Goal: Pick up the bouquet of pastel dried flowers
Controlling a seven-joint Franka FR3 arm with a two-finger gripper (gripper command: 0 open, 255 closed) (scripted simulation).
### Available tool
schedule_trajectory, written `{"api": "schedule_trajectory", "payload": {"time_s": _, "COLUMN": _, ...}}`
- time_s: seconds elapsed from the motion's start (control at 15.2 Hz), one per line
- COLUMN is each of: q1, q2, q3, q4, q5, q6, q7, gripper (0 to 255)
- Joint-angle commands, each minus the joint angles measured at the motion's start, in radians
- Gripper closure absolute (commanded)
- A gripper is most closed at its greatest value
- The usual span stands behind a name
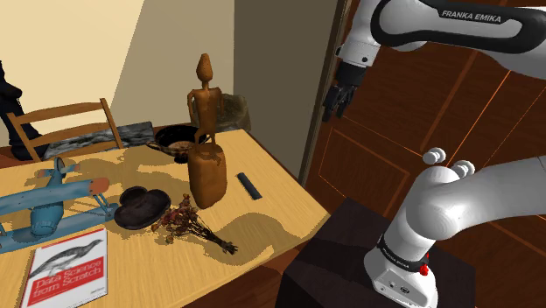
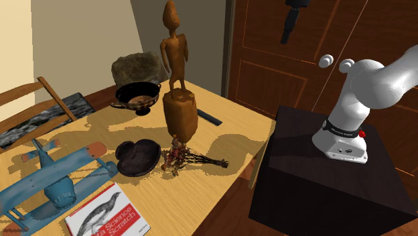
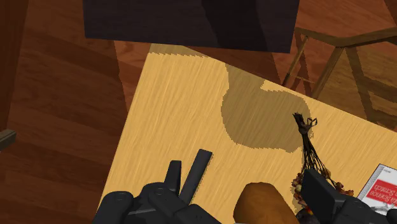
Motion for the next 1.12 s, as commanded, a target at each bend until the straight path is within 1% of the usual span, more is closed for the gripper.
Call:
{"api": "schedule_trajectory", "payload": {"time_s": 0.0, "q1": 0.000, "q2": 0.000, "q3": 0.000, "q4": 0.000, "q5": 0.000, "q6": 0.000, "q7": 0.000, "gripper": 0}}
{"api": "schedule_trajectory", "payload": {"time_s": 0.53, "q1": 0.061, "q2": 0.146, "q3": 0.067, "q4": -0.098, "q5": 0.082, "q6": 0.249, "q7": 0.025, "gripper": 0}}
{"api": "schedule_trajectory", "payload": {"time_s": 1.06, "q1": 0.126, "q2": 0.367, "q3": 0.134, "q4": -0.113, "q5": 0.161, "q6": 0.494, "q7": 0.034, "gripper": 0}}
